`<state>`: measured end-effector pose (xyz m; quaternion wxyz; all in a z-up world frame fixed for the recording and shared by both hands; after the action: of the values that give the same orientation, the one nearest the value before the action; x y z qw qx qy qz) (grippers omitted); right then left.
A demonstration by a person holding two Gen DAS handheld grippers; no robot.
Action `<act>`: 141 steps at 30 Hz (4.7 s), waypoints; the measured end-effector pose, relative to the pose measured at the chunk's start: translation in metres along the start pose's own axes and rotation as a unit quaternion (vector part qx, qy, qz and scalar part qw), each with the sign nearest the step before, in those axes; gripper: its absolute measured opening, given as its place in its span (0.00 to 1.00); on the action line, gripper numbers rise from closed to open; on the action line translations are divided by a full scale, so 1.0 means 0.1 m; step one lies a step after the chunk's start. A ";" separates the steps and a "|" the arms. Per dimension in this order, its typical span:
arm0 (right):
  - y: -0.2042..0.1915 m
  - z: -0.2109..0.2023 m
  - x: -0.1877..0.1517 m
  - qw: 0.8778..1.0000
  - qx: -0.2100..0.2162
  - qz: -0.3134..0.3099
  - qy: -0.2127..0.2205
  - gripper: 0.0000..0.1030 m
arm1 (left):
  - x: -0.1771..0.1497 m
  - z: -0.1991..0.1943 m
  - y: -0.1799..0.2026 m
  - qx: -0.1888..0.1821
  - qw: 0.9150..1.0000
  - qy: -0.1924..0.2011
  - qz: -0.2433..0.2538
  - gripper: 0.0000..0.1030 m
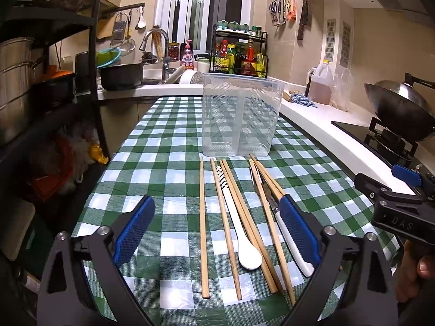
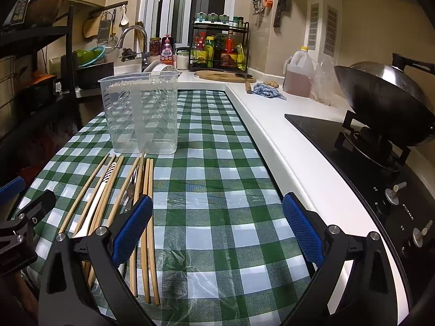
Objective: Organize utensils
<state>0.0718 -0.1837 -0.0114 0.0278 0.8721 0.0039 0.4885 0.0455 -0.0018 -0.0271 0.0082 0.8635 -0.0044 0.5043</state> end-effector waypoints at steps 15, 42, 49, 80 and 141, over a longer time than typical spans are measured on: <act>-0.01 -0.02 0.01 1.000 -0.001 -0.002 0.002 0.92 | 0.00 0.00 -0.02 -0.005 1.000 -0.004 -0.003 0.91; -0.01 -0.03 0.01 1.000 -0.001 -0.003 0.003 0.92 | 0.04 -0.05 0.00 -0.016 1.000 0.010 -0.005 0.91; -0.02 -0.03 0.01 1.000 -0.001 -0.004 0.003 0.92 | 0.05 -0.05 0.01 -0.019 1.000 0.010 -0.004 0.91; -0.41 0.41 -0.56 0.978 0.116 -0.021 -0.170 0.26 | -0.47 0.36 -0.17 -0.009 0.992 -0.128 -0.018 0.36; -0.15 -0.54 0.45 0.993 0.112 -0.012 0.028 0.06 | 0.34 -0.54 -0.15 0.006 0.998 0.037 0.048 0.06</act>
<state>0.0501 -0.1645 0.0542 -0.0648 0.8555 0.0698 0.5090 0.0149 0.0144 0.0287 -0.0205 0.8429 -0.0426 0.5360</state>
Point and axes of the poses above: each gripper's, at about its wrist camera, not at the fingertips, and z roughly the way its jaws point, y to its right, x to its top, the point moved 6 cm from there along z, roughly the way its jaws point, and after that the axes turned 4 degrees about z, right-handed, at the moved point
